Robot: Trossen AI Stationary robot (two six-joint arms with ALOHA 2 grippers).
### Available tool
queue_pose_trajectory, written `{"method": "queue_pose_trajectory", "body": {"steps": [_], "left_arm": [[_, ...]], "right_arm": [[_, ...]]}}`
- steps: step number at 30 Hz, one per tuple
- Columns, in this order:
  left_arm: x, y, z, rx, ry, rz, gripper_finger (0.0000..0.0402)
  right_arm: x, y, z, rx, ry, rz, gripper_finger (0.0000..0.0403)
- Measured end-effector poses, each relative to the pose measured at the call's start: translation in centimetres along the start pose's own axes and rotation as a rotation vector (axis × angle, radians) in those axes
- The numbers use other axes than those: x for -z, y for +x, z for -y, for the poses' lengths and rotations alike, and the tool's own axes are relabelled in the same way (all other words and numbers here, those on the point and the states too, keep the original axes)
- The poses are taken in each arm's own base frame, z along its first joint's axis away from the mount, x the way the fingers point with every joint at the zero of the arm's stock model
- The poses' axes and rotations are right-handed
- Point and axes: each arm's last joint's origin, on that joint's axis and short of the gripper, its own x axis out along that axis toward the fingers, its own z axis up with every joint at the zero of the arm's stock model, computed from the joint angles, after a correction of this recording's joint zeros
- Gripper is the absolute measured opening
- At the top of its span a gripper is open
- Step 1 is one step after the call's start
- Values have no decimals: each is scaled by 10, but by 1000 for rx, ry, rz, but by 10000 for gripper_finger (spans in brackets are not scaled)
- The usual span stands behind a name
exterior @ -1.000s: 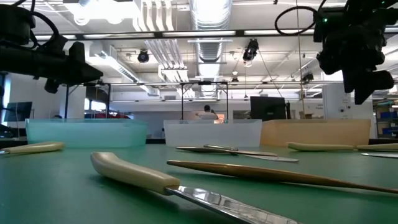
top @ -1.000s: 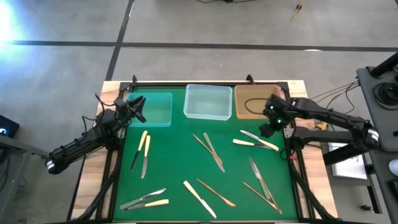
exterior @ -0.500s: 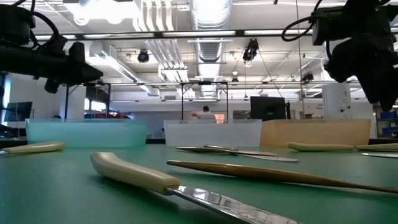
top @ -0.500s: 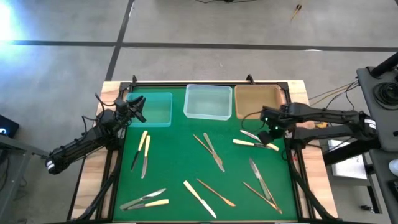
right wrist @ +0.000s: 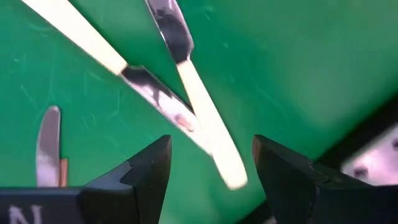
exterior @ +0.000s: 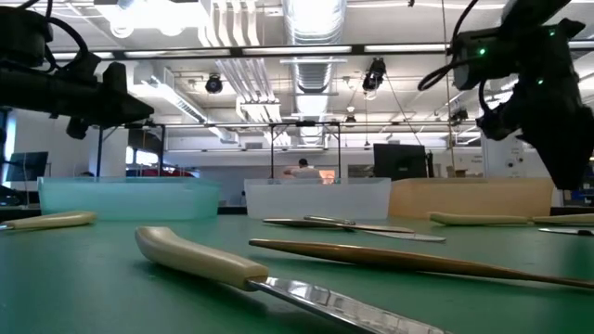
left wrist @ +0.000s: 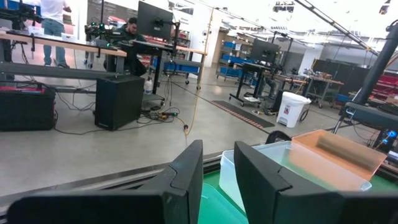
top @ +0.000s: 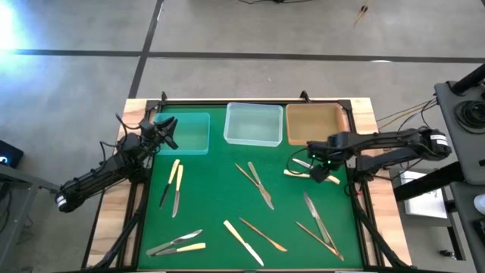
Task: Sort silverware by color (type)
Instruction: Put the yellow knife into the orange bin
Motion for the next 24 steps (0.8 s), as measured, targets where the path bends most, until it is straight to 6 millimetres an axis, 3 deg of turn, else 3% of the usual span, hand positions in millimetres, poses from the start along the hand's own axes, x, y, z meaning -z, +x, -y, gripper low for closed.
{"method": "queue_pose_trajectory", "body": {"steps": [24], "left_arm": [[0,0,0,0,0,0,75]], "right_arm": [[-24,42,-11,128,-114,20,214]]}}
